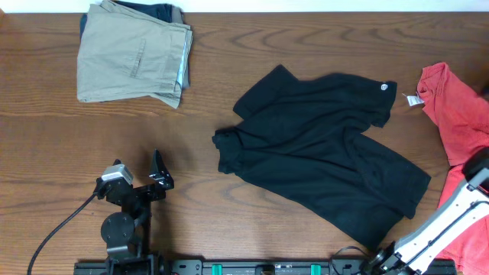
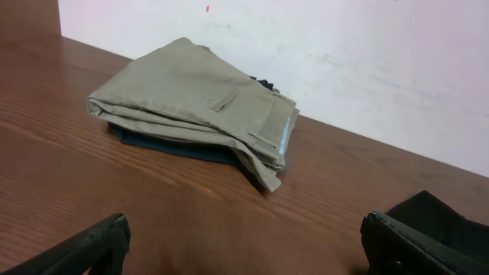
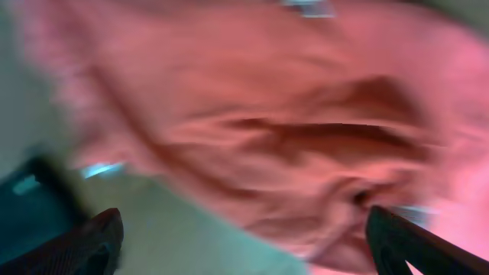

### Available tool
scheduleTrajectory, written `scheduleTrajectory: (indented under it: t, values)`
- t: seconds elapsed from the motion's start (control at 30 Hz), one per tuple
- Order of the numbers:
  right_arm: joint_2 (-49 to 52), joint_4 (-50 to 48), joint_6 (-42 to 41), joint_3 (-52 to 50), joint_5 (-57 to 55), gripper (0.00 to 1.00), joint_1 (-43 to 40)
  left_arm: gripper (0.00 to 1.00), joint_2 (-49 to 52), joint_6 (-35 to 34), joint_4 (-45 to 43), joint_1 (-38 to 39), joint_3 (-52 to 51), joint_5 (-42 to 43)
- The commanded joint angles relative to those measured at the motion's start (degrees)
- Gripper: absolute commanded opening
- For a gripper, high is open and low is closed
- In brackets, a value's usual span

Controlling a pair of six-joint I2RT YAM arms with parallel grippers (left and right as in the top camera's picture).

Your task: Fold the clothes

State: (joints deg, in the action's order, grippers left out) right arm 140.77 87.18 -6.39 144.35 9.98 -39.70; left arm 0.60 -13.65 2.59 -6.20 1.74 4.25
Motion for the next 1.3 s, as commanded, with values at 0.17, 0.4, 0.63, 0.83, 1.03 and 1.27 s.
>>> scheduleTrajectory:
  t: [0.17, 0.4, 0.63, 0.83, 1.03, 1.27]
  values:
    - [0.35, -0.07, 7.56, 0.55, 10.38, 0.99, 13.79, 0.98, -0.37, 0.33, 0.96, 0.17, -1.51, 0.17]
    - [0.52, -3.08, 0.35, -4.11, -4.44, 0.98, 23.5, 0.98, -0.37, 0.33, 0.96, 0.17, -1.51, 0.17]
    - [0.55, -9.88, -5.49, -13.57, -4.37, 0.95, 26.51, 0.98, -0.37, 0.33, 0.96, 0.17, -1.51, 0.17]
    - [0.59, -14.43, -5.79, -20.22, -3.91, 0.91, 26.51, 0.98, -0.37, 0.33, 0.96, 0.17, -1.51, 0.17]
    - [0.63, -19.15, -5.79, -25.64, -3.69, 0.75, 26.62, 0.98, -0.37, 0.33, 0.96, 0.17, -1.51, 0.17]
    - [0.63, -22.21, -6.91, -26.16, -2.84, 0.01, 27.39, 0.98, -0.37, 0.31, 0.96, 0.17, -1.51, 0.17]
